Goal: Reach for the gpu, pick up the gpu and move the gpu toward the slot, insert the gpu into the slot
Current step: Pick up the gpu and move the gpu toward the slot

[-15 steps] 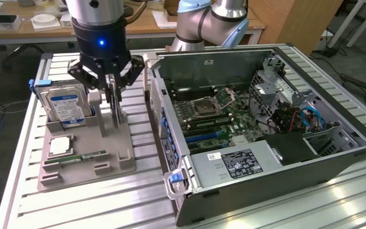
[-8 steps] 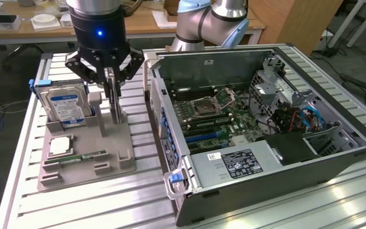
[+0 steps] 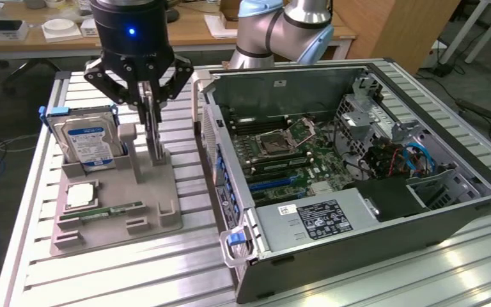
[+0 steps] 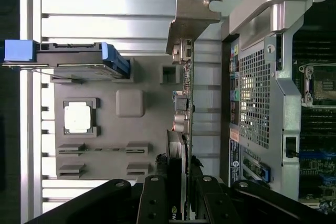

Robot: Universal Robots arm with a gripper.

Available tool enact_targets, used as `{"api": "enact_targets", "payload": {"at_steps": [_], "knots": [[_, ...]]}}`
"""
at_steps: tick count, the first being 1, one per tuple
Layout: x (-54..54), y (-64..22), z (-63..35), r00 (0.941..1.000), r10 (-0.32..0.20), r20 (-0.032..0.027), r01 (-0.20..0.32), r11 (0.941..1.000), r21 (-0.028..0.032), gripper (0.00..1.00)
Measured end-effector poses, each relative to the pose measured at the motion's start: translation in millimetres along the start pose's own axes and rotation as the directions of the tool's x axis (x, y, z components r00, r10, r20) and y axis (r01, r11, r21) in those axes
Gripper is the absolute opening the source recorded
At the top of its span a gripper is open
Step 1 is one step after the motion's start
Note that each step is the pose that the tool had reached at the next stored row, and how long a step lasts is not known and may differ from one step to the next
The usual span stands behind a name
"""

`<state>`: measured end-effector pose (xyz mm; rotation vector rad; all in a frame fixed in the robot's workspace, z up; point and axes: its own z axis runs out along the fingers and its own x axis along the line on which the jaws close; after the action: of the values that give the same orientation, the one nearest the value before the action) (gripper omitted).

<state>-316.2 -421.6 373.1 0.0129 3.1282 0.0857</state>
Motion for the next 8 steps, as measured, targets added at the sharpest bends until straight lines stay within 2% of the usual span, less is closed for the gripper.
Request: {"api": "enact_targets", "payload": {"at_steps": [8], "knots": [[-0.2,0.9,-15.7,1.0000,0.000,0.0000,0.000,1.0000,-0.0001,0.26]]}}
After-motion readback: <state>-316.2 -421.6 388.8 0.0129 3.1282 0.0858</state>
